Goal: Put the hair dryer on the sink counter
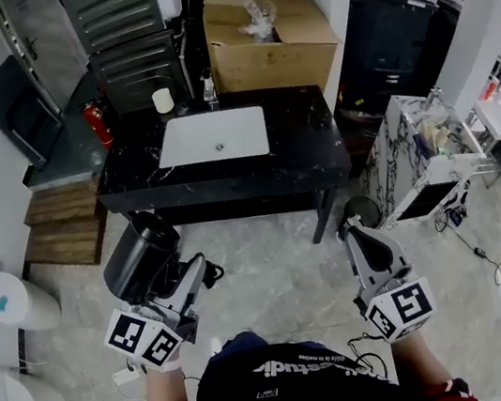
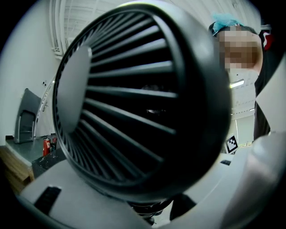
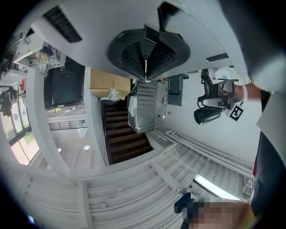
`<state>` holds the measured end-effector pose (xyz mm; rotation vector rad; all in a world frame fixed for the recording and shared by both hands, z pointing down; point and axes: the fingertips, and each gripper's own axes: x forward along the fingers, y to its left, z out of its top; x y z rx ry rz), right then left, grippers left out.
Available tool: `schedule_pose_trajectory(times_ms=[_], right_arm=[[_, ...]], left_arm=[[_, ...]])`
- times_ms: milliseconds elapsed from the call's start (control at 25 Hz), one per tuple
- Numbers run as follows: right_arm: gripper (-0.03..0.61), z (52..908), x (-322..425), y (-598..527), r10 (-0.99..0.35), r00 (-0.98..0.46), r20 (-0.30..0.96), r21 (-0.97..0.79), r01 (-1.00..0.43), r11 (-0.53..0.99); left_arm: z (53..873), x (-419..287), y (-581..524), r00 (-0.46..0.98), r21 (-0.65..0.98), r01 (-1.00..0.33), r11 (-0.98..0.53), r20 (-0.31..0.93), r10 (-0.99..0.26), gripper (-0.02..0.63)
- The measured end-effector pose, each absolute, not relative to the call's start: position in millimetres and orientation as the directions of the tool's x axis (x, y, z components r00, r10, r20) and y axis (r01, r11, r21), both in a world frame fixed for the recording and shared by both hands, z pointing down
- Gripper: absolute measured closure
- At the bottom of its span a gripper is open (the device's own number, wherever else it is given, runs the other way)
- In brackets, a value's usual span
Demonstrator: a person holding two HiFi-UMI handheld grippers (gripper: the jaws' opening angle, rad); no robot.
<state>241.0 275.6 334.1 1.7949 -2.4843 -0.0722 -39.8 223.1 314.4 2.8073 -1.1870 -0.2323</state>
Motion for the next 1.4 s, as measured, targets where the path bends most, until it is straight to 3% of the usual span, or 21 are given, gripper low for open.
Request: schedule_pose_trajectory(times_ms=[320,600,880,1400], right_arm=[[0.538,357,224,209,-0.936,-0.343,0.074,0.048,-0.937,0.347],[0.538,363,209,94,-0.948,-0.297,0.115,0.073,-0.949,0.306],[0.538,342,154,-48,-0.949,-0.294,0.112,0.081,-0.949,0.304],[0.538,361,111,-177,-0.930,-0.310,0.198,0.051,-0.944,0.326]], left_arm=[[335,-46,159,0.694,0.146,-0.704,-0.695,-0.065,-0.717,0.318],[361,-54,22,0.734,0.188,-0.661,-0.727,-0.040,-0.678,0.319],[374,-100,-120,0.757,0.133,-0.652,-0.746,0.070,-0.650,0.320],[476,-172,-279,0.749,0.393,-0.662,-0.638,0.321,-0.580,0.321]])
